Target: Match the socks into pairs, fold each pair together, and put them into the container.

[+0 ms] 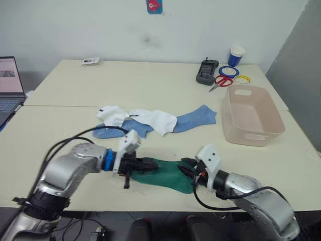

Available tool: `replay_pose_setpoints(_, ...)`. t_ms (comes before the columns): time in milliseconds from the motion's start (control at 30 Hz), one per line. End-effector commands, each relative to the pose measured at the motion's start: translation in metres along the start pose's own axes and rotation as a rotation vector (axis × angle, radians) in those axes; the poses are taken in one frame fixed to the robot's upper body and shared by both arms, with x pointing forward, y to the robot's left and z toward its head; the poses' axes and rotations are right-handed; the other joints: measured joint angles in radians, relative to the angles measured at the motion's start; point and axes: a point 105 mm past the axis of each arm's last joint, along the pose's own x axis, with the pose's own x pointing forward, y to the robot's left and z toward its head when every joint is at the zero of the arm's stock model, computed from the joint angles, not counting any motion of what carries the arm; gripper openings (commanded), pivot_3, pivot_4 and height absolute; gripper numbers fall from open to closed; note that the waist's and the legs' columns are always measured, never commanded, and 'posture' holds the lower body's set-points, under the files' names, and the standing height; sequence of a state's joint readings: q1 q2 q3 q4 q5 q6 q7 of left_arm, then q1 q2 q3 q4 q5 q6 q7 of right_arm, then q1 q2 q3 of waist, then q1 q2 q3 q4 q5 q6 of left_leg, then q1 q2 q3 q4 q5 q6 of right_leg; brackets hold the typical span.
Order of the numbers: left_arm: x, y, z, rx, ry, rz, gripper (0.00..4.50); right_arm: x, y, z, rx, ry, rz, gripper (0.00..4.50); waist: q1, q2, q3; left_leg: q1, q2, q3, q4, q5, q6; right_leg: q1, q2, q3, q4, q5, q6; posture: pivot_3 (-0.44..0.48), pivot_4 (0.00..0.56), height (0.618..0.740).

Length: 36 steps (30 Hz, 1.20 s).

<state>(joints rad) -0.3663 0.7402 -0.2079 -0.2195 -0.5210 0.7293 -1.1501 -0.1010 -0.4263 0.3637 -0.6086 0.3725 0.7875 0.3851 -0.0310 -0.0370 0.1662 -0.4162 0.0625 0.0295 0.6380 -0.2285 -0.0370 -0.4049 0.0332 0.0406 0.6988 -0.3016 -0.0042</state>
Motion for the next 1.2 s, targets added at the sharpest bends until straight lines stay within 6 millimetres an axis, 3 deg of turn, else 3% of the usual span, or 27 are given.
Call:
replay_pose_setpoints(33, 0.011, 0.015, -0.009, 0.010, 0.019, 0.061, 0.00, 0.005, 0.007, -0.002, -0.023, -0.005, 0.054, 0.02, 0.000, 0.000, 0.000, 0.000, 0.000, 0.000, 0.000, 0.000, 0.000, 0.000, 0.000, 0.000, 0.000, 0.000, 0.000, 0.000, 0.150, 0.732)
replay_pose_setpoints(133, 0.012, 0.027, -0.037, -0.016, 0.099, 0.099, 0.00, 0.001, -0.006, -0.021, -0.044, 0.062, -0.011, 0.02, -0.001, 0.000, 0.000, -0.001, 0.000, 0.000, 0.002, 0.000, 0.000, 0.000, 0.001, 0.001, 0.000, 0.000, 0.000, 0.000, 0.150, 0.732)
replay_pose_setpoints(300, 0.010, 0.037, -0.058, -0.001, 0.155, 0.147, 0.00, -0.021, -0.042, -0.030, -0.067, 0.103, -0.183, 0.02, 0.001, 0.001, -0.002, 0.000, 0.001, 0.000, 0.003, 0.000, 0.000, 0.001, -0.001, 0.001, 0.001, 0.000, 0.000, 0.000, 0.150, 0.732)
replay_pose_setpoints(400, 0.011, 0.040, -0.052, 0.020, 0.120, 0.158, 0.00, -0.030, -0.057, -0.027, -0.080, 0.086, -0.269, 0.02, 0.000, 0.001, -0.005, 0.001, 0.001, 0.001, 0.004, 0.000, 0.000, 0.002, -0.001, 0.002, 0.001, 0.001, 0.001, 0.000, 0.150, 0.732)
replay_pose_setpoints(467, 0.012, 0.042, -0.035, 0.057, 0.055, 0.155, 0.00, -0.034, -0.062, -0.019, -0.097, 0.053, -0.305, 0.02, 0.001, 0.002, -0.007, 0.001, 0.001, 0.001, 0.004, 0.000, 0.000, 0.002, -0.001, 0.002, 0.001, 0.001, 0.001, 0.000, 0.150, 0.732)
replay_pose_setpoints(600, 0.001, 0.033, 0.007, 0.116, -0.069, 0.105, 0.00, -0.042, -0.043, 0.011, -0.120, -0.087, -0.234, 0.02, 0.000, 0.002, -0.006, -0.001, 0.000, 0.001, 0.005, 0.000, 0.000, 0.001, 0.000, 0.002, 0.001, 0.001, 0.001, 0.000, 0.150, 0.732)
replay_pose_setpoints(700, -0.005, 0.021, 0.020, 0.139, -0.062, 0.042, 0.00, -0.039, -0.018, 0.020, -0.158, -0.105, -0.101, 0.02, -0.001, 0.002, -0.006, -0.002, 0.001, 0.000, 0.004, 0.000, 0.000, 0.000, 0.002, 0.001, 0.001, 0.001, 0.001, 0.000, 0.150, 0.732)
replay_pose_setpoints(867, 0.000, 0.017, 0.006, 0.143, 0.016, 0.014, 0.00, -0.011, 0.001, 0.010, -0.170, -0.032, 0.070, 0.02, -0.004, 0.002, -0.006, 0.000, 0.000, 0.001, 0.004, 0.000, 0.000, 0.001, 0.002, 0.002, 0.002, 0.001, 0.001, 0.000, 0.150, 0.732)
replay_pose_setpoints(1000, 0.007, 0.024, -0.013, 0.135, 0.076, 0.031, 0.00, 0.009, 0.000, -0.008, -0.162, 0.052, 0.129, 0.02, 0.000, 0.002, -0.006, -0.001, 0.000, 0.000, 0.005, 0.000, 0.000, 0.001, 0.003, 0.002, 0.001, 0.001, 0.001, 0.000, 0.150, 0.732)
replay_pose_setpoints(1133, 0.011, 0.037, -0.032, 0.124, 0.115, 0.100, 0.00, 0.008, -0.005, -0.030, -0.141, 0.138, 0.122, 0.02, 0.002, 0.002, -0.006, -0.002, 0.000, 0.000, 0.006, 0.000, 0.000, 0.000, 0.003, 0.002, 0.001, 0.001, 0.000, 0.000, 0.150, 0.732)
replay_pose_setpoints(1200, 0.008, 0.038, -0.042, 0.111, 0.140, 0.113, 0.00, -0.003, -0.008, -0.040, -0.137, 0.177, 0.096, 0.02, 0.004, 0.001, -0.006, -0.002, 0.001, 0.000, 0.006, 0.000, 0.000, 0.001, 0.002, 0.001, 0.001, 0.001, 0.000, 0.000, 0.150, 0.732)
